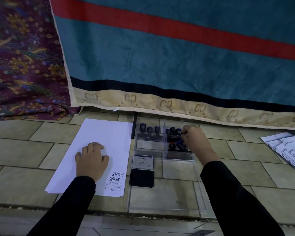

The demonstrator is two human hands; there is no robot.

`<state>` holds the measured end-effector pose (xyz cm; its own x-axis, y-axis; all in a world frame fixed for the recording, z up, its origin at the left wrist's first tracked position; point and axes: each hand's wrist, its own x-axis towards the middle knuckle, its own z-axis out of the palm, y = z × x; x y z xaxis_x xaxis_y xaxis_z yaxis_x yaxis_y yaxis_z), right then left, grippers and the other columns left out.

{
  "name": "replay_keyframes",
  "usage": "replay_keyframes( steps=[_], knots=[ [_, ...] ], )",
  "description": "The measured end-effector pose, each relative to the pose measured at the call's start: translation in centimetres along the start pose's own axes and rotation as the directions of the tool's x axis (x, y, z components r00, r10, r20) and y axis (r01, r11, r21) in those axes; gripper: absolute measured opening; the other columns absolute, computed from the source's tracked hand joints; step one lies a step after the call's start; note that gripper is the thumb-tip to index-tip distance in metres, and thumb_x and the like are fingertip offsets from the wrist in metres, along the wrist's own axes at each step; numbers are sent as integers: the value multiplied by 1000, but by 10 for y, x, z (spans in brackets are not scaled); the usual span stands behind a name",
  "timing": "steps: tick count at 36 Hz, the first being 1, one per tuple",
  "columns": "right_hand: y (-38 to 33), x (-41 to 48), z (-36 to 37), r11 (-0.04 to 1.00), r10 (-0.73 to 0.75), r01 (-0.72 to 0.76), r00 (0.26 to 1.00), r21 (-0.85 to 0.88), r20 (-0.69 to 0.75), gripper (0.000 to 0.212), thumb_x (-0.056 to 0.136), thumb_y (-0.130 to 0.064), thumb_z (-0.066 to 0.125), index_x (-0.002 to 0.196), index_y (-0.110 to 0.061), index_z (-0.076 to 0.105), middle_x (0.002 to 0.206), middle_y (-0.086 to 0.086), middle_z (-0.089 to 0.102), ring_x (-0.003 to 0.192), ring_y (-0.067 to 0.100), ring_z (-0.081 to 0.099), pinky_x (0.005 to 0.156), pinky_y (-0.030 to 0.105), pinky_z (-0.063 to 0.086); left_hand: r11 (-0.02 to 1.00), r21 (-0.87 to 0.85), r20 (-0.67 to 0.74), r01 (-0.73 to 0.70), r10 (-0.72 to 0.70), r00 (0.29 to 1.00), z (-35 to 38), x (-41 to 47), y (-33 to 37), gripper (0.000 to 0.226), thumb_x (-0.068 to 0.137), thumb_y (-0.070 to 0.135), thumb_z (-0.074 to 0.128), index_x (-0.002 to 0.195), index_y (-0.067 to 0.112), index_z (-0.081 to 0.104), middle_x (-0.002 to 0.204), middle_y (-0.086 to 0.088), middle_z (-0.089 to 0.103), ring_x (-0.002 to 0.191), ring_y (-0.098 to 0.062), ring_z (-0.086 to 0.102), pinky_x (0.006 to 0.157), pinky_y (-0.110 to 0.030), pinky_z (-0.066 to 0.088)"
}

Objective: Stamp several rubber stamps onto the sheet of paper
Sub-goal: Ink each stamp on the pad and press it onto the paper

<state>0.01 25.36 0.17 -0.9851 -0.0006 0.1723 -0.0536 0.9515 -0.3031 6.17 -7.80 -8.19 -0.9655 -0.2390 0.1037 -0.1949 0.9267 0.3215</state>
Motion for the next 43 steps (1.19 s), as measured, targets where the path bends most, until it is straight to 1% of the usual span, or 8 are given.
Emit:
replay_keyframes(
  steps=[4,10,19,26,32,37,40,43],
  knots=[
    [-28,9,6,996,-68,70,997,50,-30,11,87,-10,57,96,-11,65,93,11,67,80,25,61,66,28,47,1000,-7,-48,-1,0,999,3,-2,0,28,82,22,54,109,18,56,120,-1,55,109,-26,49,94,-46,32],
    [-79,26,34,979,-198,187,969,84,147,15,91,-5,48,100,-2,60,99,20,64,91,34,60,71,35,46,1000,3,-123,-28,28,992,10,-7,-2,40,75,30,35,103,13,59,113,-6,60,100,-31,54,90,-51,36],
    [-110,55,65,982,-167,185,944,-38,284,25,95,-10,44,115,-6,58,115,18,62,105,35,58,79,37,49,999,23,-99,-24,26,995,8,-8,-1,53,74,37,23,105,14,59,116,-5,61,103,-31,55,93,-51,35],
    [-110,61,71,977,-163,193,952,-94,257,30,94,-11,44,123,-6,52,128,18,47,120,34,42,96,41,40,1000,16,-103,-24,26,994,7,-8,0,51,74,36,24,104,14,59,116,-5,61,103,-31,54,94,-52,35],
    [-114,59,69,984,-171,180,956,-16,236,26,92,-10,46,118,-9,48,114,20,61,104,36,57,82,41,47,1000,19,-78,-15,17,997,7,-8,0,51,74,35,25,105,14,60,117,-5,61,103,-31,55,95,-52,35],
    [-117,61,64,984,-133,117,984,136,115,13,91,-19,55,99,-9,54,96,13,66,90,30,60,71,35,48,1000,11,-86,-19,20,996,7,-8,-1,47,75,33,29,106,14,59,118,-5,60,105,-31,54,96,-53,34],
    [-116,62,63,967,-134,108,986,231,101,11,87,-17,61,91,-8,57,93,11,65,89,27,60,75,39,52,999,8,-97,-36,37,995,7,-9,0,53,75,35,23,106,11,59,118,-7,60,103,-32,54,95,-52,34],
    [-113,61,66,949,-137,105,987,298,87,18,86,-15,63,102,-8,56,105,13,60,96,27,57,81,36,50,999,8,-69,-37,37,997,6,-6,-1,44,79,30,32,110,12,58,122,-6,57,107,-31,52,96,-50,32]
  ],
)
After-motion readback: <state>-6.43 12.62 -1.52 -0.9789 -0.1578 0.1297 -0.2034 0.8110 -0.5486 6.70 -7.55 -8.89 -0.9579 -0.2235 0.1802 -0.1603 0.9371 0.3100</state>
